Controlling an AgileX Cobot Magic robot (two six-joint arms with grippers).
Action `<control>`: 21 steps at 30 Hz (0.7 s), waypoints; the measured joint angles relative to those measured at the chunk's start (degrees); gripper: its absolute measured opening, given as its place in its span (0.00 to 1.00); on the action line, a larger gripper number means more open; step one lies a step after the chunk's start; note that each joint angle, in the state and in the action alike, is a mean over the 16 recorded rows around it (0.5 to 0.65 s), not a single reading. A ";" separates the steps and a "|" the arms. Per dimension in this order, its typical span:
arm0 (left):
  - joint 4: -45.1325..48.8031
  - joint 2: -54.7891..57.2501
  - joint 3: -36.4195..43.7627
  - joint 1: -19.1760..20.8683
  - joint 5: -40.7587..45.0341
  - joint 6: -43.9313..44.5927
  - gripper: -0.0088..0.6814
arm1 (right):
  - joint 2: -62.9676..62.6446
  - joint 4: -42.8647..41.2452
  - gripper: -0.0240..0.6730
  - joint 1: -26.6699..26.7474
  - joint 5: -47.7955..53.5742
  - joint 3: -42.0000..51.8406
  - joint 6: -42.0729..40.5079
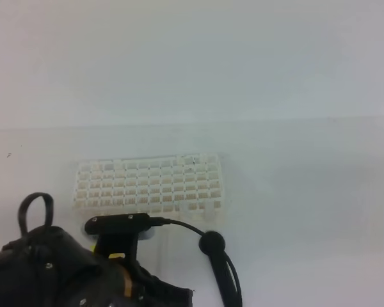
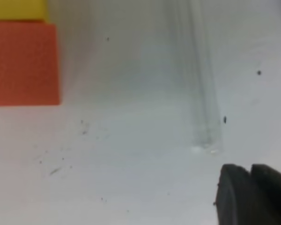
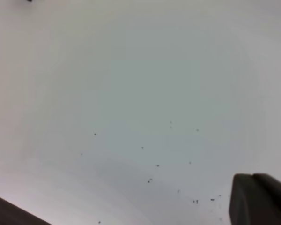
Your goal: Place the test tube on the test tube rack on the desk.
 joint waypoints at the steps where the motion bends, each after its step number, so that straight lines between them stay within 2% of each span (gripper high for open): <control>1: 0.47 0.98 -0.42 -0.14 -0.13 -0.66 0.29 | 0.02 -0.63 0.05 0.11 0.27 0.00 0.70; 8: 2.04 8.16 -5.09 -0.36 1.58 -2.64 0.56 | 0.41 -2.90 0.05 0.27 1.56 0.00 4.52; 12: 2.10 12.02 -7.96 -0.36 3.41 -3.03 0.64 | 0.69 -3.07 0.05 0.27 1.97 0.00 5.53; 21: 2.06 17.90 -11.23 0.10 5.78 -4.18 0.64 | 1.08 -3.16 0.05 0.27 2.03 0.00 5.80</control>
